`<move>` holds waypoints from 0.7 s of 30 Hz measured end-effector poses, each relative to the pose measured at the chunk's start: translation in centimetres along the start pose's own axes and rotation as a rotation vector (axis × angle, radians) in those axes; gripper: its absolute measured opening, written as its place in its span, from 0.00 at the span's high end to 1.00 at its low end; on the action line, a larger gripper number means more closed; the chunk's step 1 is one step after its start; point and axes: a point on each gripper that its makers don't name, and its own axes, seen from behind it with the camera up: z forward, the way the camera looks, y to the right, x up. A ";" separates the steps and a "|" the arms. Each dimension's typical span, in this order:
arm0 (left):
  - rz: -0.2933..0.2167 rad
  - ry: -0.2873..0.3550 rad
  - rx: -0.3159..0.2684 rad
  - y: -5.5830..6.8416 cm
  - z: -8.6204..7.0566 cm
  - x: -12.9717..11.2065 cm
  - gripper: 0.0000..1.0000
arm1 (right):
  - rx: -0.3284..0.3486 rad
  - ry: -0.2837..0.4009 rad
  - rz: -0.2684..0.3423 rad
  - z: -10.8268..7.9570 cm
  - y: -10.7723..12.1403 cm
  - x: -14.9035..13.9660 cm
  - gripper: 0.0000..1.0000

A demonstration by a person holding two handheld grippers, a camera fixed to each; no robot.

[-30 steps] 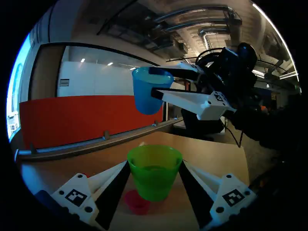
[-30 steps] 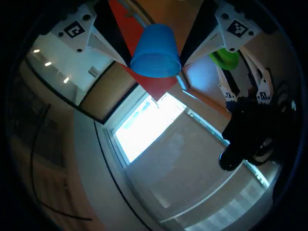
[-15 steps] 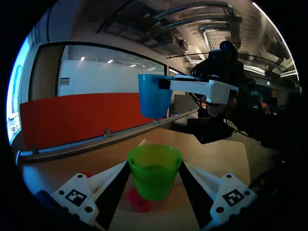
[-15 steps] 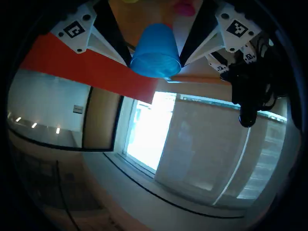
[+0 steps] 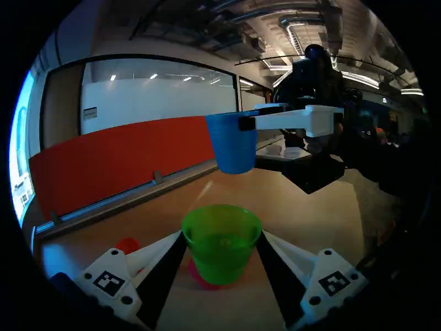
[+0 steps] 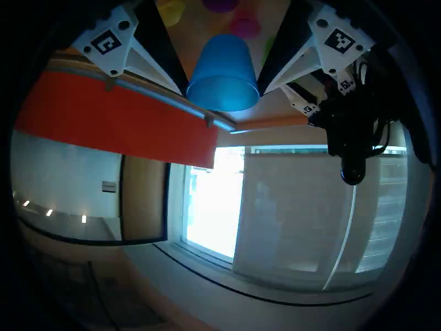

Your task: Pour water

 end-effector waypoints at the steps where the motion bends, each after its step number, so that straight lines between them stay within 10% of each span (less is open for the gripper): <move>1: -0.001 -0.009 0.001 0.0 0.0 -0.2 0.14 | 0.004 -0.008 0.002 -0.2 0.0 -0.3 0.07; 21: -0.005 -0.142 0.045 -0.9 -0.2 -4.7 0.14 | 0.021 -0.131 0.017 -3.2 0.3 -6.8 0.07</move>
